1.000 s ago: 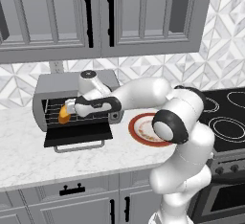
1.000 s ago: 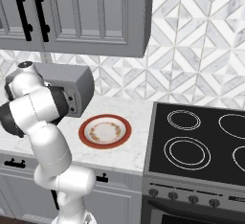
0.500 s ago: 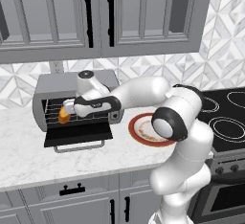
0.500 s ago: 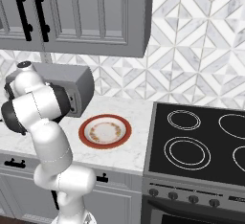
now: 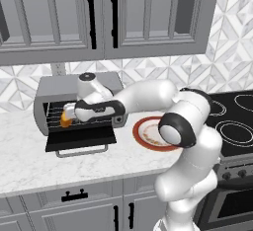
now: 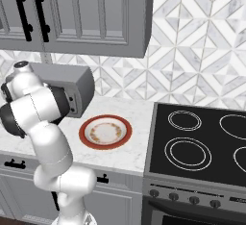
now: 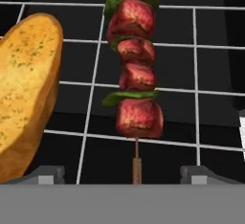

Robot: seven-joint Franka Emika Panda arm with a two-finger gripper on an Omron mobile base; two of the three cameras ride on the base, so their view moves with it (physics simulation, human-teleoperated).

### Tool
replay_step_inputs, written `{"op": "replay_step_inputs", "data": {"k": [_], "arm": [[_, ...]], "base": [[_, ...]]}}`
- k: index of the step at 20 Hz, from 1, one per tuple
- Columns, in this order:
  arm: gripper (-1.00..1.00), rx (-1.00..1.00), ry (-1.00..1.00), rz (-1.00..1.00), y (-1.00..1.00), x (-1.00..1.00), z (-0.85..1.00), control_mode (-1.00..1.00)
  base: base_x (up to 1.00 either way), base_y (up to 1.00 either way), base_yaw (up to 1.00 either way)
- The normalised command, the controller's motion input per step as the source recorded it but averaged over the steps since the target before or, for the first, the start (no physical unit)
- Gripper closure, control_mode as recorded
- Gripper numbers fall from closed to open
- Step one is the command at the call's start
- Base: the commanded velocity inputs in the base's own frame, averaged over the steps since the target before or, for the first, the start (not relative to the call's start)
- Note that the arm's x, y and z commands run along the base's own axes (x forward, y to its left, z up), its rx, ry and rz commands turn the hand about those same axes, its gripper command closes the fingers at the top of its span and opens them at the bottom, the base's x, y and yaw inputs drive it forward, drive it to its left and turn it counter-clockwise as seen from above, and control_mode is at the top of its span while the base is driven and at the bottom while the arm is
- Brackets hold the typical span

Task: Pick up the kebab skewer and baguette bread, and place them inside the toaster oven. Close the toaster oven door and start by setting the timer.

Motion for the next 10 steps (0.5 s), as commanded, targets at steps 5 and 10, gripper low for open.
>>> {"op": "replay_step_inputs", "data": {"k": [5,10], "arm": [[-1.0,0.0,0.0,0.0,-0.01,-0.56,0.17,-1.0],[-1.0,0.0,0.0,0.0,-0.13,-0.59,0.12,-1.0]], "base": [[0.0,0.0,0.0],[0.0,0.0,0.0]]}}
